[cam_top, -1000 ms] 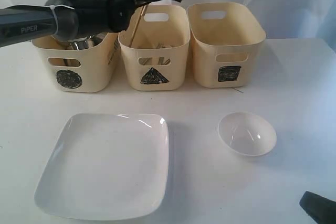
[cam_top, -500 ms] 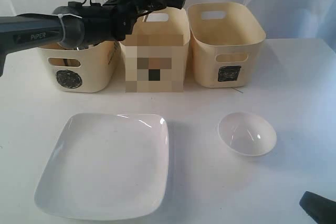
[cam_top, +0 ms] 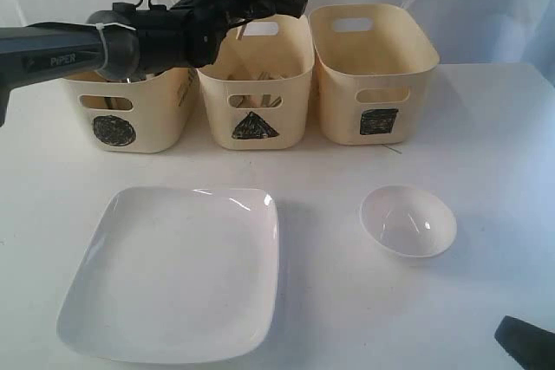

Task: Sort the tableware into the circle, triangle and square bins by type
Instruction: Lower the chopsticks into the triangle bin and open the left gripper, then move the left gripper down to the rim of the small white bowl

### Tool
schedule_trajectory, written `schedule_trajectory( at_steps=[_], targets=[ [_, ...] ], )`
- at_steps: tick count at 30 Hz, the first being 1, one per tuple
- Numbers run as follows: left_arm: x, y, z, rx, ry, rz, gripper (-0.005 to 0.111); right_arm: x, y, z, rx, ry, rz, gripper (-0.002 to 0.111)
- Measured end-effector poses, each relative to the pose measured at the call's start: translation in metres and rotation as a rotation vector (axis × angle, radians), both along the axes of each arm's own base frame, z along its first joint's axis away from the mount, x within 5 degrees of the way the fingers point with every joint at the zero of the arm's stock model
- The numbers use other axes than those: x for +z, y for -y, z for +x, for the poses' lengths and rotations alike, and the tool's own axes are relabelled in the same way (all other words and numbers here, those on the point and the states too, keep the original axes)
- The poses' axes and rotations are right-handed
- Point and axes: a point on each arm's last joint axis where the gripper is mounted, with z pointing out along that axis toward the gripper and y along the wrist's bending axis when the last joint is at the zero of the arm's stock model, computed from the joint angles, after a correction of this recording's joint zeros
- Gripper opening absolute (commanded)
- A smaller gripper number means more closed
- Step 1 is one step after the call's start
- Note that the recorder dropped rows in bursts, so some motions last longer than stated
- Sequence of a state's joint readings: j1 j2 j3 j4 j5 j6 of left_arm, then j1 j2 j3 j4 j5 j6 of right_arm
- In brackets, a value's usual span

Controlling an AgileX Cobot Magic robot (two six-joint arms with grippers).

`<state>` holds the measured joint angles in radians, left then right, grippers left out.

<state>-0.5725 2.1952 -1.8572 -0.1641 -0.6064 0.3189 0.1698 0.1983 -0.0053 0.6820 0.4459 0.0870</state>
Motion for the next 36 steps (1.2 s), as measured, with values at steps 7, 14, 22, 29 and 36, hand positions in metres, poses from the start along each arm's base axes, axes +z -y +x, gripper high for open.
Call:
schedule_trajectory(
  at_steps=[7,14,22,29,36],
  targets=[
    [0.0,0.001,-0.002,-0.017,-0.055,0.03,0.023,0.0,0.0,0.0,0.0,0.0,0.0,0.0],
    [0.004,0.0,-0.006,-0.04,-0.122,0.068,0.042,0.0,0.0,0.0,0.0,0.0,0.0,0.0],
    [0.004,0.0,-0.007,-0.043,-0.131,0.073,0.042,0.0,0.0,0.0,0.0,0.0,0.0,0.0],
    [0.013,-0.002,-0.013,-0.064,-0.179,0.097,0.042,0.0,0.0,0.0,0.0,0.0,0.0,0.0],
    [0.029,0.009,-0.045,-0.169,-0.354,0.207,0.042,0.0,0.0,0.0,0.0,0.0,0.0,0.0]
  ],
)
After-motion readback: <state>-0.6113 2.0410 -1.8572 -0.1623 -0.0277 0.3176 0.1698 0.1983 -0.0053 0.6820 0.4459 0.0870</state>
